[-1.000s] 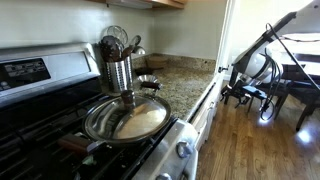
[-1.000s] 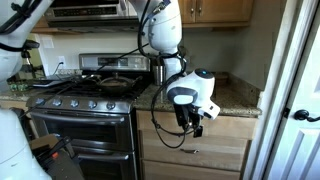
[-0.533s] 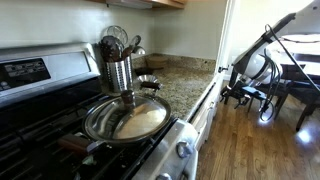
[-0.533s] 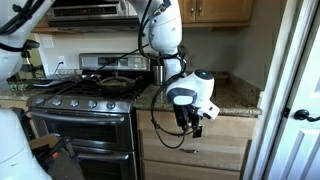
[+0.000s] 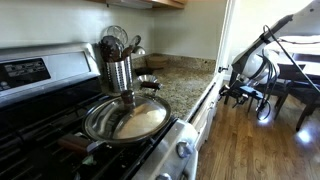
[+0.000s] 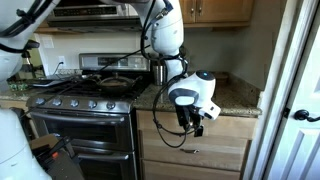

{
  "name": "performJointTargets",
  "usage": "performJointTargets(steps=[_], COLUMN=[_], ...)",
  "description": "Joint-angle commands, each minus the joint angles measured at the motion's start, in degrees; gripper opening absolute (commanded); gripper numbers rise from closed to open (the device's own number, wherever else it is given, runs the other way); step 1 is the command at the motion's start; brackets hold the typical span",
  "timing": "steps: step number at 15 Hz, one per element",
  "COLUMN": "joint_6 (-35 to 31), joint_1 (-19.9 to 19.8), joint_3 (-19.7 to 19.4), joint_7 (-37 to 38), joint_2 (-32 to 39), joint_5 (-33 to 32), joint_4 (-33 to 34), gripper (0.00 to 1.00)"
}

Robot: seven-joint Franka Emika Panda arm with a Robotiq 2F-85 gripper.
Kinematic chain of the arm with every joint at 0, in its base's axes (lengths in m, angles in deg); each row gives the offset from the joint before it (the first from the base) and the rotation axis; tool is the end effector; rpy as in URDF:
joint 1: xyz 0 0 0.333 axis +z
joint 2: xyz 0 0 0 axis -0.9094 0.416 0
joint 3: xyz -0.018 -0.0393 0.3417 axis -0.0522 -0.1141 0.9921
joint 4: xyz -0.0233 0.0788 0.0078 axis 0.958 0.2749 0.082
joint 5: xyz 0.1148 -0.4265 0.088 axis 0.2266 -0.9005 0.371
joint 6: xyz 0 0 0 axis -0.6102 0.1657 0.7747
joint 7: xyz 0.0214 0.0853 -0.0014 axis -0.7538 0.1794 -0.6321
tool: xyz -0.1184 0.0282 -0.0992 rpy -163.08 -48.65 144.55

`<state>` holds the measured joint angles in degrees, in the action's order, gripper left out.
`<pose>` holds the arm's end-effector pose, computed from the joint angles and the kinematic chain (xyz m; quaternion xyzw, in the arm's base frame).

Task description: Open the first top drawer

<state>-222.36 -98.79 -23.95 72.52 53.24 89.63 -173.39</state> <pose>0.6414 -0.2050 0.0139 -0.9055 0.3779 -0.1100 0.1585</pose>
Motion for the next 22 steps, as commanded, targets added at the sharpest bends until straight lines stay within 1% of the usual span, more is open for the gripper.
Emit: performJointTargets(steps=[1,2,8,10,15,20,22], joint_6=[0.90,0.89,3.15,4.05,4.98,6.45,6.26], joint_1=[-0.01,-0.38,1.62,1.59,3.13,4.65,4.22], joint_3=[0.50,1.01,-0.42,-0.11,-0.91,-2.79,-2.27], joint_7=[0.92,0.70,3.91,4.26,6.00,8.46,7.98], joint_2=[0.88,1.27,4.44,5.51,7.83,9.03,9.75], joint_5=[1.58,1.84,1.89,2.17,2.46,2.83,3.41], joint_4=[1.87,2.36,6.93,8.32,11.24,12.69,13.26], gripper=[1.00,1.00,1.00,1.00,1.00,1.00,1.00])
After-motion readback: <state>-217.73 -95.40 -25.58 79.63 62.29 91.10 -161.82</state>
